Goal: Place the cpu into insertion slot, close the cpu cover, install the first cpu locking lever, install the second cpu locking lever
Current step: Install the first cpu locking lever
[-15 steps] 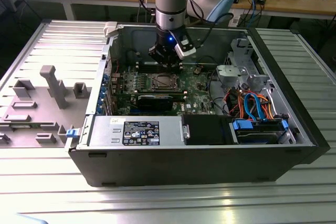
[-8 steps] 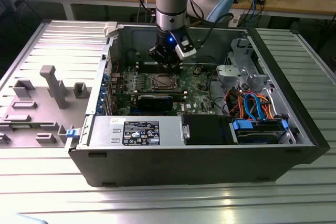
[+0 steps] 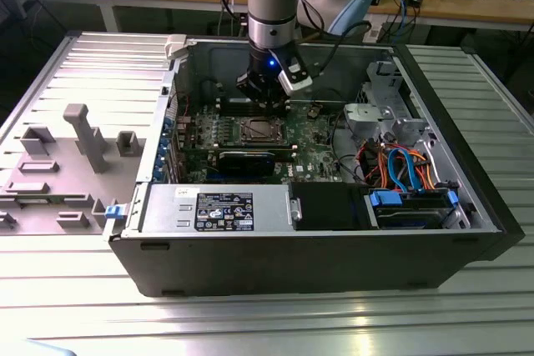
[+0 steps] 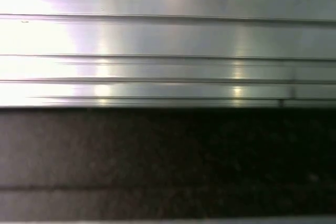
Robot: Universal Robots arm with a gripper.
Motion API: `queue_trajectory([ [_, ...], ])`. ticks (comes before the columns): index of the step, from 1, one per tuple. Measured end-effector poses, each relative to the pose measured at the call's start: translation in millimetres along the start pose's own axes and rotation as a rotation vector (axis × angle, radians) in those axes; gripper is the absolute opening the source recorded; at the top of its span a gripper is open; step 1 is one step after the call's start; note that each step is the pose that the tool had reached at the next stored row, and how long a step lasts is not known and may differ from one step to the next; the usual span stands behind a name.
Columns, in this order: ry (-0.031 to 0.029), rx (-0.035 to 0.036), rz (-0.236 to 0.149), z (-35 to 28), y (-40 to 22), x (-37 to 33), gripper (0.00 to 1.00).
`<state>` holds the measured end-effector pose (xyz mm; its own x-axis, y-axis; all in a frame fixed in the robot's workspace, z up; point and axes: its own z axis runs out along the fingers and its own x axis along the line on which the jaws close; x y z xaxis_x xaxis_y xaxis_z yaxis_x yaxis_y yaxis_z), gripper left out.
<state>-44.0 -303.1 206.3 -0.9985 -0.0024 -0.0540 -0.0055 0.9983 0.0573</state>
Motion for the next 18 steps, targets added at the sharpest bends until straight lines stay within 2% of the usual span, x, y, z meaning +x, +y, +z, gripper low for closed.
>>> queue_trajectory([
  [7,0.0007,0.0094,0.0,0.4,0.0,-0.2,0.11],
  [14,0.0036,0.0099,0.0,2.0,0.7,-1.8,0.11],
  [18,0.0032,0.0093,0.0,1.6,0.8,-1.9,0.11],
])
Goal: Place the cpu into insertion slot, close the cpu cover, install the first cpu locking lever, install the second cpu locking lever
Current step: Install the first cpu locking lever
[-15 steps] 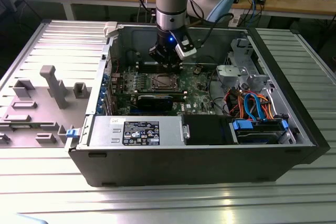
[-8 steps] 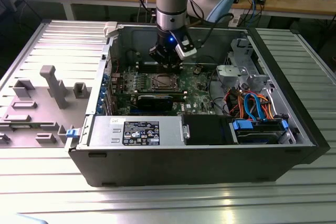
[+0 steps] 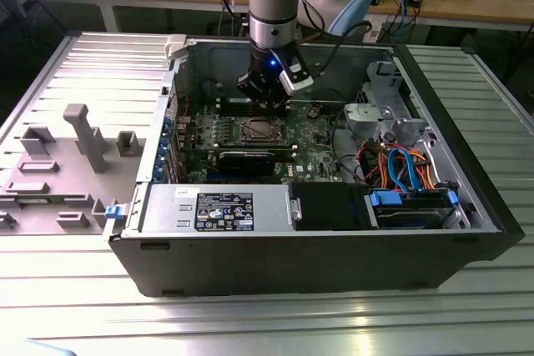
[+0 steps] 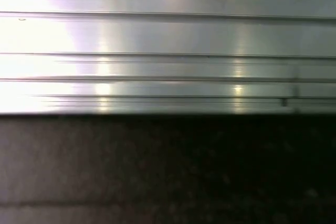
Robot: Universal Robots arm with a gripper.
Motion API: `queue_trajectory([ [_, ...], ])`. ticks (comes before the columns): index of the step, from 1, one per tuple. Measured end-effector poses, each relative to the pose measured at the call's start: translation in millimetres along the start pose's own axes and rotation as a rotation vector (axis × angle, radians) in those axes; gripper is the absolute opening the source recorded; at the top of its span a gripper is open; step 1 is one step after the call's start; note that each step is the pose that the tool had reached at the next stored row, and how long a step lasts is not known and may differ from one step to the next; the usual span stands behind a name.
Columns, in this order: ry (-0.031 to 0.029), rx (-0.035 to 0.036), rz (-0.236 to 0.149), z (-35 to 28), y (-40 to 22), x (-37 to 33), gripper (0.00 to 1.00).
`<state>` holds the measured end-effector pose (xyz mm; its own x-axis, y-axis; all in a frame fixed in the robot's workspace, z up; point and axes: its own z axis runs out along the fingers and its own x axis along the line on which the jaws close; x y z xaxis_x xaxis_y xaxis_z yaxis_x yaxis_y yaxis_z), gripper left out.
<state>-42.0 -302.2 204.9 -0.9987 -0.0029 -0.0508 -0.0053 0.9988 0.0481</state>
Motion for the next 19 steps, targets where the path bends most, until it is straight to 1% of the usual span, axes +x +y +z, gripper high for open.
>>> queue_trajectory([
  [3,0.0002,0.0003,0.0,-2.3,0.1,-0.1,0.11],
  [6,0.0003,0.0003,0.0,-2.5,0.1,-0.1,0.11],
  [11,0.0004,0.0004,0.0,-2.7,0.1,-0.1,0.11],
  [15,0.0005,0.0018,0.0,-2.4,0.0,-0.1,0.11],
  [19,0.0003,0.0047,0.0,-1.2,0.0,0.0,0.11],
])
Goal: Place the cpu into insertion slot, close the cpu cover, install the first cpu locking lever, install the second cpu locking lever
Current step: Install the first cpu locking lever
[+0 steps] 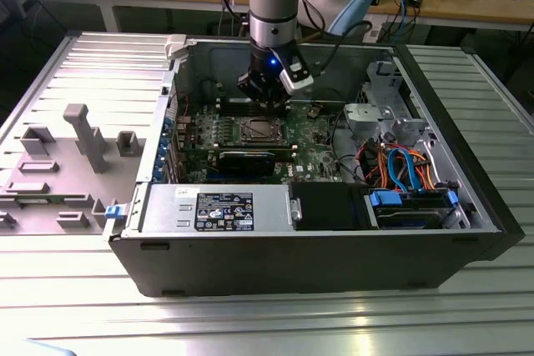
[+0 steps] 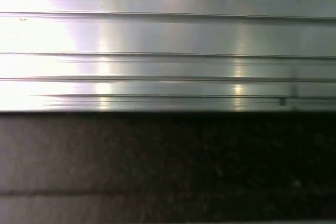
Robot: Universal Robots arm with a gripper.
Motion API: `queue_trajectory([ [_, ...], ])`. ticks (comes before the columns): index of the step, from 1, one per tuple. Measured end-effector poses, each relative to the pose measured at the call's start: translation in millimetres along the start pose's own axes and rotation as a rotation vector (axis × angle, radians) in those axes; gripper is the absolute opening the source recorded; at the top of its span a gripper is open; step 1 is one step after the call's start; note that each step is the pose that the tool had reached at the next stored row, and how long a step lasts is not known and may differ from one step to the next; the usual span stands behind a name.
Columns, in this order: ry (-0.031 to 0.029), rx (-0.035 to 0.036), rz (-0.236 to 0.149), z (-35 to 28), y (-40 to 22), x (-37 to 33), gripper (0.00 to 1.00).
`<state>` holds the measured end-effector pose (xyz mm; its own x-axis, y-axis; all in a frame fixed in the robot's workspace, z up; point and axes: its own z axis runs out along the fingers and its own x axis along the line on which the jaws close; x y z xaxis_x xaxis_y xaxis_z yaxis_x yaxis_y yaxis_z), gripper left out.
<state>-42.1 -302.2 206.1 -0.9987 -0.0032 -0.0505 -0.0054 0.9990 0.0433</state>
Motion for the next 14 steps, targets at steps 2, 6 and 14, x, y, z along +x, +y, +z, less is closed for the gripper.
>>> queue_trajectory([
  [2,0.0001,0.0027,0.0,0.9,0.0,0.0,0.11],
  [6,0.0001,0.0076,0.0,1.3,0.0,0.1,0.11],
  [14,0.0,0.0161,-0.001,2.8,-0.1,0.2,0.11],
])
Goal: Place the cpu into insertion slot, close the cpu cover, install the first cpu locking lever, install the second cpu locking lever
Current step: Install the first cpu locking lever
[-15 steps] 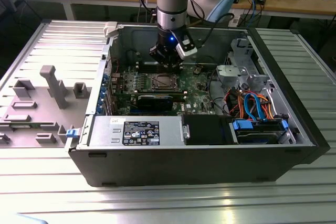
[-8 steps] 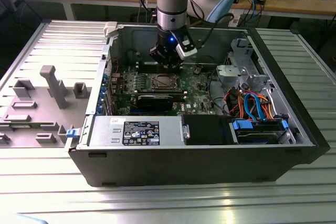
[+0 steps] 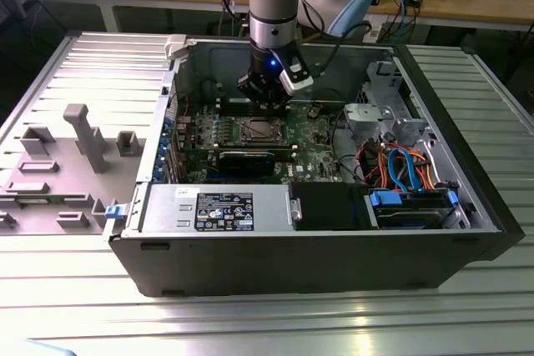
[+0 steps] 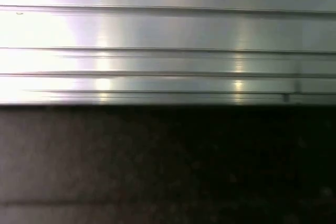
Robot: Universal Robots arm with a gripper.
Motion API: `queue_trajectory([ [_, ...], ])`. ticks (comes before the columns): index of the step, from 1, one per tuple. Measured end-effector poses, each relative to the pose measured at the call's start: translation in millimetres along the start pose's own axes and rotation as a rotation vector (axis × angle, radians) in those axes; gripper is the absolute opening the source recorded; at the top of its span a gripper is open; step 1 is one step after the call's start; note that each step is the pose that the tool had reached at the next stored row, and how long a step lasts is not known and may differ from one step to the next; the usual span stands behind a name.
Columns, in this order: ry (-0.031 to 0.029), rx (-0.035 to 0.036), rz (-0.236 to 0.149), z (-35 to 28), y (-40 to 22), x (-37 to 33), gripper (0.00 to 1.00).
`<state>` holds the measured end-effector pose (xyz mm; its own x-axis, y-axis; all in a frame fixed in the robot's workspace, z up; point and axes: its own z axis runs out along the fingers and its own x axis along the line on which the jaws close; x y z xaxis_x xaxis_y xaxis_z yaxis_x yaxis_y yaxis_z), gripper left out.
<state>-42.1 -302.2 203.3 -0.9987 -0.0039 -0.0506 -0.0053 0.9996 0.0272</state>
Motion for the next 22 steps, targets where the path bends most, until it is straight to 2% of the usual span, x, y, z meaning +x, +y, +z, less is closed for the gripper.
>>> queue_trajectory([
  [4,0.0003,0.0003,0.0,1.2,-0.1,0.1,0.11],
  [5,0.0002,-0.0042,0.0,1.2,-0.2,0.2,0.11],
  [7,-0.0001,-0.0219,0.001,1.3,-0.1,0.1,0.11],
  [8,-0.0001,-0.0264,0.001,1.3,0.0,0.1,0.11],
  [13,-0.0002,-0.0258,0.001,-6.1,0.2,-0.4,0.11],
  [16,0.0001,-0.0181,0.001,-6.4,-0.6,-0.4,0.11],
  [18,0.0001,-0.0139,0.001,-6.2,-4.7,-0.3,0.11],
  [22,0.0001,-0.0136,0.001,-6.3,-5.4,-0.3,0.11],
])
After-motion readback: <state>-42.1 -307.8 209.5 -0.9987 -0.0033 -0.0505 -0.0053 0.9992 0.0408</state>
